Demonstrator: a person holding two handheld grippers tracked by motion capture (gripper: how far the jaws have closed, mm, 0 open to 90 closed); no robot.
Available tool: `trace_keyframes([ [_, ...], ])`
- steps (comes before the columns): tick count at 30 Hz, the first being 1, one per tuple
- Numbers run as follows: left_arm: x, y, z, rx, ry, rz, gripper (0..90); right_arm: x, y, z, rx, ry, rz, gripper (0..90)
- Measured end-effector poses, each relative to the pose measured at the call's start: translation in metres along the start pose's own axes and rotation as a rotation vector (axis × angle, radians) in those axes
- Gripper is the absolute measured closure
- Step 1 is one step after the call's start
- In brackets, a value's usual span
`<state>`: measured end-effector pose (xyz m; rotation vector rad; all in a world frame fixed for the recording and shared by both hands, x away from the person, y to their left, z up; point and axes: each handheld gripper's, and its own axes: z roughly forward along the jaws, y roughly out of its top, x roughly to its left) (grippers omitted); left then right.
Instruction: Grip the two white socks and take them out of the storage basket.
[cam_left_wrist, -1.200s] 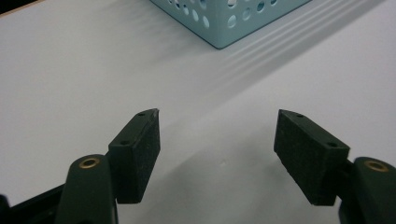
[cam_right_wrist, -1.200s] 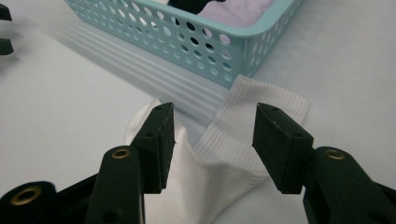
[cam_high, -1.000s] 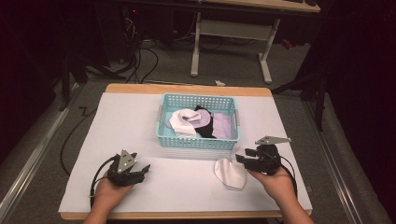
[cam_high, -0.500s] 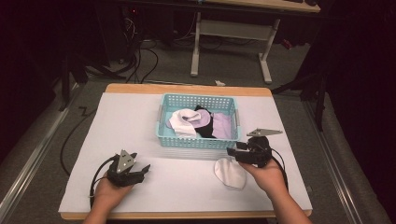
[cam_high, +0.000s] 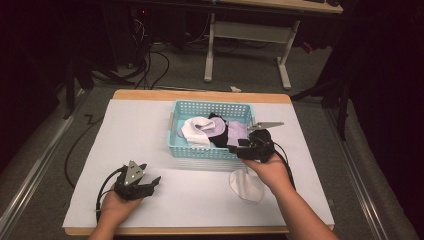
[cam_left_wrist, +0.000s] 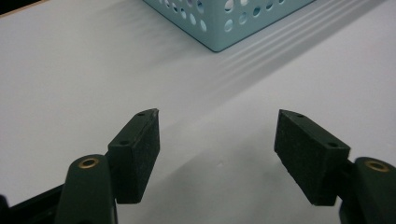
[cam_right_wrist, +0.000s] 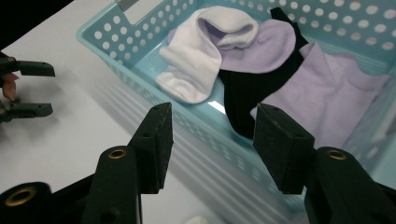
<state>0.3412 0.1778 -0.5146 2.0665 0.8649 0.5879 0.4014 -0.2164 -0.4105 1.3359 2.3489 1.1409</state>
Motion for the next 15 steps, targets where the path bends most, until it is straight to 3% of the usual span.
trace_keyframes([
  [6, 0.0, 0.0, 0.0, 0.001, -0.005, 0.001, 31.8, 0.003, 0.02, 0.02, 0.021, 0.017, -0.013, 50.5],
  [15, 0.0, 0.0, 0.0, -0.001, -0.012, 0.0, 31.8, 0.006, 0.039, 0.046, 0.049, 0.001, -0.019, 50.6],
])
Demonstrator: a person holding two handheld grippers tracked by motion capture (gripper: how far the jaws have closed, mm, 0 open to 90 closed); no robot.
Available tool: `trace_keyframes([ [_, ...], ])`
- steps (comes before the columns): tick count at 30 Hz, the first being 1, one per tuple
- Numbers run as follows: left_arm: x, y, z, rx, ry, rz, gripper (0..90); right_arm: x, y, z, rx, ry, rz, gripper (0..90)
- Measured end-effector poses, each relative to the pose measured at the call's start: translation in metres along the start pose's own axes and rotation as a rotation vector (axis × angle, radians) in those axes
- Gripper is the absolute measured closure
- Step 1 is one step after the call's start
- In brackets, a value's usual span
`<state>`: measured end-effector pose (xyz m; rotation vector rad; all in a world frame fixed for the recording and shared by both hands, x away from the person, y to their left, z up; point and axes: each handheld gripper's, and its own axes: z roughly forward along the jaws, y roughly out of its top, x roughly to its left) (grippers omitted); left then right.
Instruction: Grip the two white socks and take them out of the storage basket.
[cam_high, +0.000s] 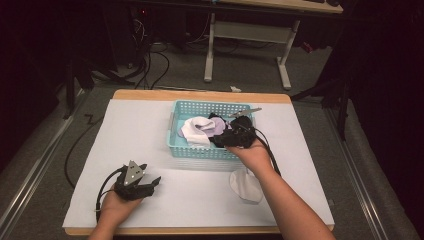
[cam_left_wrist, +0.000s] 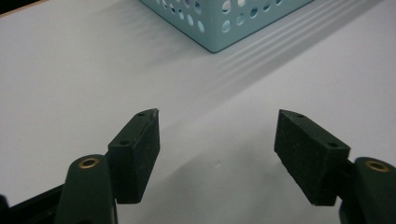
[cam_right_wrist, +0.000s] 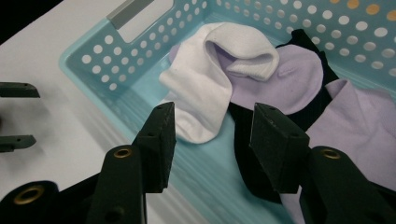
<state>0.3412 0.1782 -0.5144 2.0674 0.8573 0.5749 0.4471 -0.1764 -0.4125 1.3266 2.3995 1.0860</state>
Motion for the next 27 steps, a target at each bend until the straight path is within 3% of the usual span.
trace_keyframes([
  [14, 0.001, 0.0, 0.0, -0.001, -0.004, 0.0, 31.8, -0.008, 0.027, 0.031, 0.027, 0.007, -0.008, 50.9],
  [22, 0.001, 0.0, 0.0, -0.003, -0.008, -0.001, 31.8, -0.007, 0.044, 0.062, 0.062, 0.027, -0.015, 49.4],
  [27, 0.001, 0.0, 0.0, -0.005, -0.01, -0.006, 31.8, -0.008, 0.054, 0.081, 0.085, 0.017, -0.033, 44.0],
])
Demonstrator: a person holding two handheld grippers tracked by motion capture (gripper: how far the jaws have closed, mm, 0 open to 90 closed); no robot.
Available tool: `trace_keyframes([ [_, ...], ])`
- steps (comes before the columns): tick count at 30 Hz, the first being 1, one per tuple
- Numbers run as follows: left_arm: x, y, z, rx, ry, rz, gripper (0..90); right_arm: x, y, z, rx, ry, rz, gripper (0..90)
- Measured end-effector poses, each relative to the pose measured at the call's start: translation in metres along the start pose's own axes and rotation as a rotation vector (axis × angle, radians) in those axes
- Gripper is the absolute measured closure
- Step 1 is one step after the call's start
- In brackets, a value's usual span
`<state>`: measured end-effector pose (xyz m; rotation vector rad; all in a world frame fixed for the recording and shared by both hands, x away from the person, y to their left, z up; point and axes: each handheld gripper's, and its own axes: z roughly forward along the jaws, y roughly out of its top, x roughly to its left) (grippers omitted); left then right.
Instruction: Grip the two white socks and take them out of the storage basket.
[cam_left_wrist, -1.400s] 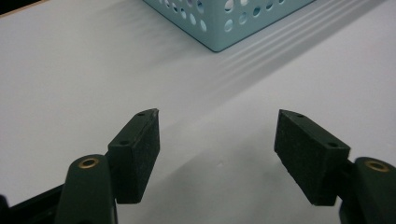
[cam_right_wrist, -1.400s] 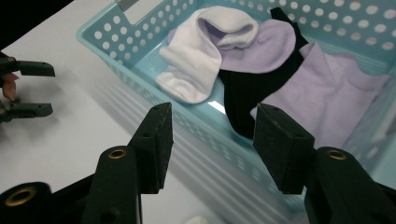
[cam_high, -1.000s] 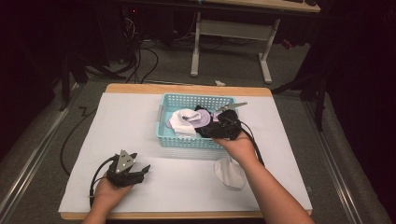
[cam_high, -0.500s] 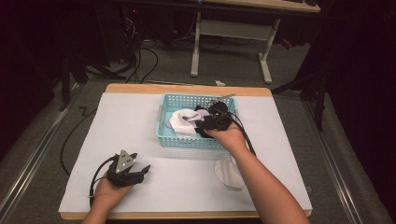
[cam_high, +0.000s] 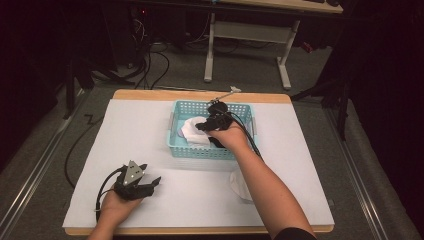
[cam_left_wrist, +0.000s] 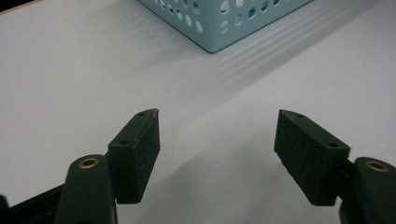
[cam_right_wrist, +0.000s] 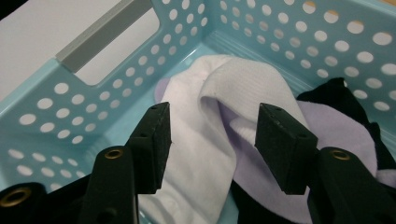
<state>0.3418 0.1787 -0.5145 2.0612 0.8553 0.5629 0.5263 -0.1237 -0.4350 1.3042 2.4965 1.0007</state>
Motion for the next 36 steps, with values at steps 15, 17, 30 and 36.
trace_keyframes([
  [15, 0.0, 0.0, 0.0, -0.001, -0.001, 0.0, 31.8, -0.007, 0.015, 0.038, 0.066, -0.047, -0.015, 29.4],
  [17, 0.0, 0.0, 0.0, -0.001, -0.001, 0.0, 31.8, -0.008, 0.016, 0.045, 0.091, -0.047, -0.007, 30.1],
  [30, 0.0, 0.0, 0.0, -0.001, -0.003, -0.001, 31.8, -0.011, 0.014, 0.05, 0.186, -0.009, -0.002, 84.5],
  [36, 0.001, 0.0, 0.0, 0.005, -0.004, 0.002, 31.8, -0.009, 0.017, 0.033, 0.15, 0.016, -0.006, 85.1],
])
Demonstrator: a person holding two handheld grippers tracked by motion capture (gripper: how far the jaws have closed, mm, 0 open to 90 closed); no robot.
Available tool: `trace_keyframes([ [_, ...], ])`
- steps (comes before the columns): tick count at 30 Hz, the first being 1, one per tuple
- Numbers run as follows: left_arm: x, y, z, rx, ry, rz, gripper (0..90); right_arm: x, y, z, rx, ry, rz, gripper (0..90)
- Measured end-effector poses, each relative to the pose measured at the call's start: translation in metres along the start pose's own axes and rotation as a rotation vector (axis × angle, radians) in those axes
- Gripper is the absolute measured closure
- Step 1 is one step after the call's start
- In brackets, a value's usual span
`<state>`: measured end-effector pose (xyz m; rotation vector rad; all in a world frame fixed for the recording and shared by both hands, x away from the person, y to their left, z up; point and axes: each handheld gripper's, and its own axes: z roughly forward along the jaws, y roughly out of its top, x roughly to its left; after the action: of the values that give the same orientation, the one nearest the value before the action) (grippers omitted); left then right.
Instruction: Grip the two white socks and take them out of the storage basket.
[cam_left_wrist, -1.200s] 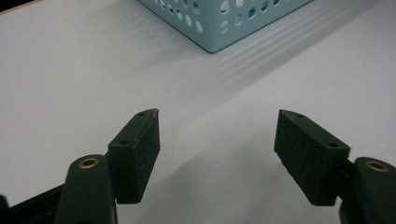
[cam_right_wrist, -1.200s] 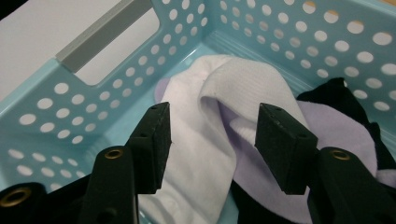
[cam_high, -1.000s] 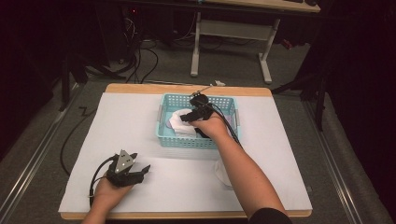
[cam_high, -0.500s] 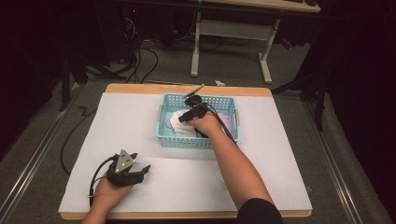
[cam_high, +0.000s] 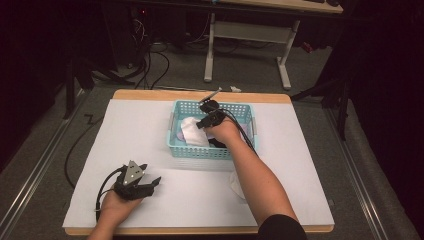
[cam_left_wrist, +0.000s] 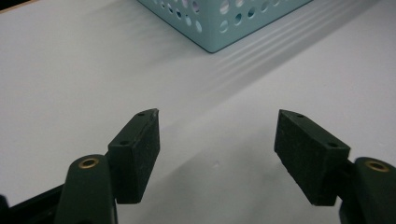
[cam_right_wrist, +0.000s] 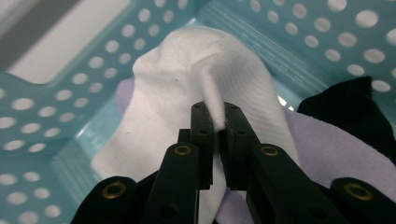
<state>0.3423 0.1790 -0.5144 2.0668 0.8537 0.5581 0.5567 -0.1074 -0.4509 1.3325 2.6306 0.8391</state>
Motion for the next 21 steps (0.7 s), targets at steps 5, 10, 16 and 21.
trace_keyframes([
  [5, 0.0, 0.0, 0.0, 0.006, 0.0, 0.001, 31.9, 0.002, -0.005, -0.022, -0.046, 0.024, -0.009, 85.1],
  [10, -0.001, 0.0, 0.001, 0.011, 0.003, 0.006, 32.0, 0.007, -0.013, -0.041, -0.076, 0.033, -0.001, 85.1],
  [16, -0.001, 0.001, 0.001, 0.014, 0.004, 0.01, 32.0, 0.011, -0.02, -0.064, -0.118, 0.031, -0.025, 85.1],
  [21, -0.001, 0.001, 0.001, 0.016, 0.003, 0.008, 32.1, 0.011, -0.024, -0.087, -0.153, 0.013, -0.031, 85.1],
])
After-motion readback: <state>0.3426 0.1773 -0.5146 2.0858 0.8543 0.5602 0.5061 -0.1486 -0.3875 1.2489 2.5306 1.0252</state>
